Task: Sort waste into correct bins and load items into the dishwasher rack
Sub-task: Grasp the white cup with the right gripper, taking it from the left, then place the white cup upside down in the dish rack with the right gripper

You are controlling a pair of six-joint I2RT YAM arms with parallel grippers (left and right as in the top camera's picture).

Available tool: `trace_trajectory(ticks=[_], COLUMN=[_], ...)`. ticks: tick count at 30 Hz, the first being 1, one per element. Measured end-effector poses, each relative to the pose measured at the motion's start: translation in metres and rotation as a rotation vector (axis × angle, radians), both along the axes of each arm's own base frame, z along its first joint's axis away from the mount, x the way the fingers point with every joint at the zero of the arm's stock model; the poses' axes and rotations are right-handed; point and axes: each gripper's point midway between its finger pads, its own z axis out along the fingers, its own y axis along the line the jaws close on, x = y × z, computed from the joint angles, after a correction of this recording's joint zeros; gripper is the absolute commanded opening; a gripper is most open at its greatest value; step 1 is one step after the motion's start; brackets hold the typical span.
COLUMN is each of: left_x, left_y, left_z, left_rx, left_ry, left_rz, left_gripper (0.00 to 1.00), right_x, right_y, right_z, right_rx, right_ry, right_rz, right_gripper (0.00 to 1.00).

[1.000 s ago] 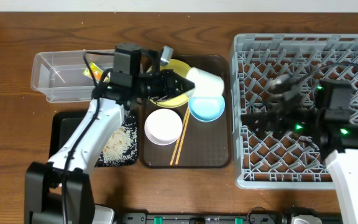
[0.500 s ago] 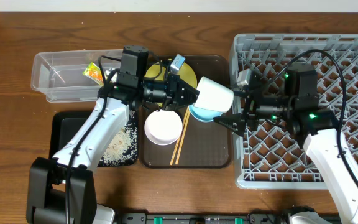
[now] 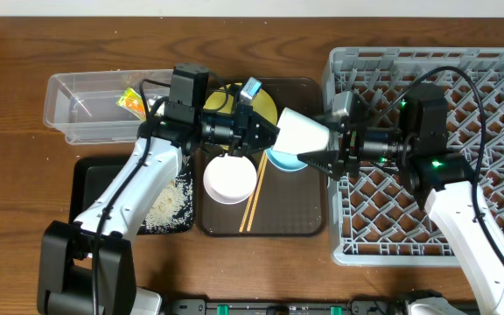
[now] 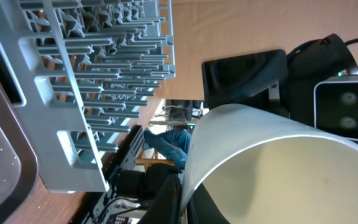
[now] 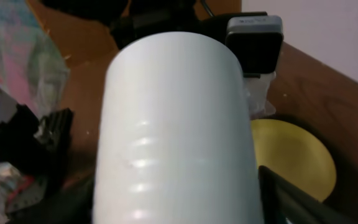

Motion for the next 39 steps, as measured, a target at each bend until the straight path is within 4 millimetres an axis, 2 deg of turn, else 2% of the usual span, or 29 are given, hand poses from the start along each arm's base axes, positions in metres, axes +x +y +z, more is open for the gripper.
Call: trace_trajectory(ticks=[4,7,9,12,15,19,22,25,29,30,32,35,39], left_x=[0.0,0.001,0.001,0.002,0.007,0.021,0.032,0.04,0.04,0.041,0.039,0.034,0.029], left_y=[0.0,0.001,0.001,0.001,0.001,0.007,0.019,0.039,0.07,0.076,0.093,0.115,0.139], left_z=[0.0,0.0,0.0,-0.001,-0.007,-0.03,-0.056,-0.082,-0.098,-0.097,-0.091,-0.075,-0.052], left_rx=[0.001,-0.001,-0.001,0.005,0.036,0.156,0.301,0.462,0.629,0.656,0.718,0.779,0.837], left_ry=[0.007,0.008,0.009,-0.001,-0.031,-0.084,-0.116,-0.149,-0.185,-0.2,-0.226,-0.265,-0.326], left_rz=[0.002,0.004,0.004,0.01,0.037,0.125,0.201,0.262,0.307,0.319,0.354,0.411,0.493], left_gripper=[0.06,0.07,0.14,0.37,0.47,0.51,0.52,0.53,0.54,0.53,0.53,0.53,0.53], right_x=[-0.001,-0.001,-0.001,-0.001,0.003,0.014,0.023,0.032,0.032,0.031,0.028,0.025,0.011], right_y=[0.001,0.001,0.001,0.001,-0.001,-0.007,-0.017,-0.036,-0.067,-0.078,-0.098,-0.127,-0.168], right_z=[0.001,0.001,0.001,0.0,-0.002,-0.011,-0.024,-0.04,-0.057,-0.059,-0.058,-0.048,-0.035], right_rx=[0.005,0.006,0.006,0.005,-0.004,-0.042,-0.087,-0.152,-0.244,-0.272,-0.323,-0.387,-0.463], right_ry=[-0.001,0.002,0.003,0.009,0.034,0.097,0.158,0.228,0.333,0.374,0.438,0.508,0.611], right_rz=[0.007,0.006,0.006,0.004,-0.025,-0.12,-0.211,-0.332,-0.475,-0.524,-0.611,-0.741,-0.923], right_gripper=[0.51,0.51,0.51,0.52,0.49,0.46,0.42,0.4,0.29,0.21,0.12,0.11,0.07])
